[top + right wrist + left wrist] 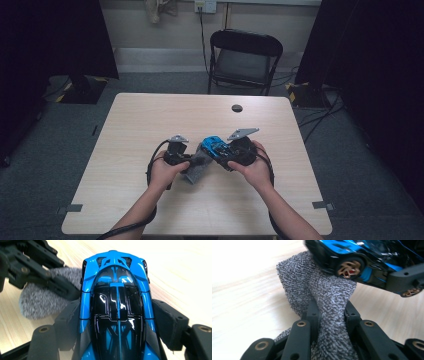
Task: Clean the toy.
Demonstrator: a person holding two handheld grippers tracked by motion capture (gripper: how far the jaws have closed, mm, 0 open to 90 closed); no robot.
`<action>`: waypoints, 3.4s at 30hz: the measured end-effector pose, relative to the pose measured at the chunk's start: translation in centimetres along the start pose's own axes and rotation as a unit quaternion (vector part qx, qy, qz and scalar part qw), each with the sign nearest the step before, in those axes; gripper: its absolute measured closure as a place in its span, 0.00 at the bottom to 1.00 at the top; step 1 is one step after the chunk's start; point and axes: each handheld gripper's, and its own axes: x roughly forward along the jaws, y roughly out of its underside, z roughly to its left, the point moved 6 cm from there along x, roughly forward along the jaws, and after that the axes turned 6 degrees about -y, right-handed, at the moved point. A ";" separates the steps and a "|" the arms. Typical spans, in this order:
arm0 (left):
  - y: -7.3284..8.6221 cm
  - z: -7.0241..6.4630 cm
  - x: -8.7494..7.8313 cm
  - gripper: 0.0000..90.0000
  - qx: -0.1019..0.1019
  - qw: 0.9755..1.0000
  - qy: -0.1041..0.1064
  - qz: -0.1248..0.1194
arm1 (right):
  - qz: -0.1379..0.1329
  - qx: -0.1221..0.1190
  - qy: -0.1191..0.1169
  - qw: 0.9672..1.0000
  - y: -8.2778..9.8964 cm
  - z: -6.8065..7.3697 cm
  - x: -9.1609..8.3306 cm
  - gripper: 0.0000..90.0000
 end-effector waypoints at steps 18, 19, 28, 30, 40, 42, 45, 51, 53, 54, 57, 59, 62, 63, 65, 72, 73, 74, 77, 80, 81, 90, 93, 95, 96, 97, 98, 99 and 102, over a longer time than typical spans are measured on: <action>1.5 -1.2 0.4 0.81 0.022 0.999 0.016 0.027 | -0.019 0.007 0.001 1.000 -1.0 -0.3 -0.8 0.32; 1.5 -1.7 0.6 0.81 0.026 0.999 0.022 0.027 | -0.018 0.005 0.001 1.000 -1.1 -0.3 -0.8 0.32; 1.1 -4.8 1.4 0.81 0.052 0.996 0.057 0.032 | -0.013 0.001 0.004 1.000 -1.3 -0.3 -0.9 0.32; 1.1 -5.0 1.5 0.81 0.048 0.997 0.060 0.029 | -0.012 0.002 0.003 1.000 -1.2 -0.3 -0.8 0.32; 0.8 -4.7 1.4 0.81 0.033 0.997 0.064 0.019 | -0.002 0.003 -0.002 1.000 -0.7 0.0 -0.1 0.32; 0.8 -4.3 1.4 0.81 0.029 0.998 0.058 0.018 | 0.001 0.000 -0.002 1.000 -0.7 0.1 0.0 0.32; 0.7 -3.4 1.1 0.81 0.020 0.999 0.047 0.015 | 0.001 -0.001 -0.004 1.000 -0.7 0.2 0.1 0.32; 0.4 -1.7 0.5 0.81 0.025 1.000 0.012 0.014 | 0.004 0.001 -0.007 1.000 -0.5 0.2 0.2 0.32; 0.2 -1.2 0.2 0.81 0.030 0.999 0.000 0.013 | 0.003 0.002 -0.008 1.000 -0.4 0.2 0.3 0.32; 0.2 -1.1 0.1 0.81 0.029 0.999 -0.001 0.013 | 0.004 0.002 -0.009 1.000 -0.4 0.2 0.3 0.32; 0.0 -0.6 -0.2 0.81 0.028 1.000 -0.009 0.012 | 0.001 0.001 -0.010 1.000 -0.4 0.3 0.3 0.32; -0.1 -0.1 -0.2 0.81 0.024 1.000 -0.015 0.011 | 0.001 0.002 -0.010 1.000 -0.5 0.4 0.3 0.32; -0.1 0.8 -0.4 0.81 0.016 0.999 -0.026 0.012 | 0.001 0.001 -0.010 1.000 -0.4 0.4 0.3 0.32; -0.2 1.1 -0.5 0.81 0.015 0.999 -0.029 0.012 | 0.003 0.000 -0.010 1.000 -0.3 0.4 0.3 0.32; -0.3 1.5 -0.7 0.81 0.011 0.999 -0.036 0.009 | 0.002 0.001 -0.009 1.000 -0.2 0.3 0.3 0.32; 0.2 3.9 -1.7 0.81 -0.008 0.996 -0.083 0.019 | -0.001 0.010 -0.009 1.000 0.4 0.0 0.2 0.32; 0.3 4.1 -1.8 0.81 -0.007 0.996 -0.085 0.020 | -0.002 0.011 -0.008 1.000 0.5 -0.1 0.2 0.32; 0.4 4.3 -2.0 0.81 -0.008 0.996 -0.088 0.020 | -0.002 0.012 -0.008 1.000 0.6 -0.1 0.3 0.32; 0.8 5.1 -2.6 0.81 -0.008 0.995 -0.100 0.021 | -0.002 0.015 -0.008 1.000 0.9 -0.2 0.3 0.32; 1.1 5.9 -3.2 0.81 -0.014 0.993 -0.112 0.018 | -0.002 0.019 -0.010 1.000 1.2 -0.3 0.4 0.32; 1.2 6.1 -3.4 0.81 -0.018 0.993 -0.116 0.017 | -0.003 0.018 -0.009 1.000 1.3 -0.4 0.4 0.32; 2.8 7.9 -4.8 0.81 -0.009 0.988 -0.150 0.026 | -0.001 0.016 -0.012 1.000 1.7 0.2 1.1 0.32; 3.2 8.2 -5.1 0.80 -0.012 0.988 -0.152 0.024 | 0.000 0.014 -0.017 1.000 1.8 0.7 1.7 0.32; 3.4 8.3 -5.2 0.80 -0.014 0.988 -0.153 0.023 | 0.001 0.013 -0.018 1.000 1.9 1.1 2.1 0.32; 3.4 8.3 -5.3 0.80 -0.014 0.988 -0.154 0.023 | 0.001 0.013 -0.020 1.000 1.9 1.3 2.3 0.32; 3.5 8.3 -5.3 0.80 -0.013 0.987 -0.156 0.022 | 0.002 0.012 -0.022 1.000 1.9 1.5 2.5 0.32; 3.6 8.3 -5.4 0.80 -0.012 0.988 -0.155 0.023 | 0.005 0.011 -0.024 1.000 2.0 1.8 2.8 0.32; 3.7 8.3 -5.4 0.80 -0.011 0.988 -0.154 0.023 | 0.005 0.011 -0.027 1.000 2.1 2.0 3.1 0.32; 3.9 8.1 -5.3 0.80 -0.010 0.988 -0.155 0.023 | 0.009 0.006 -0.032 0.999 2.3 2.7 3.7 0.32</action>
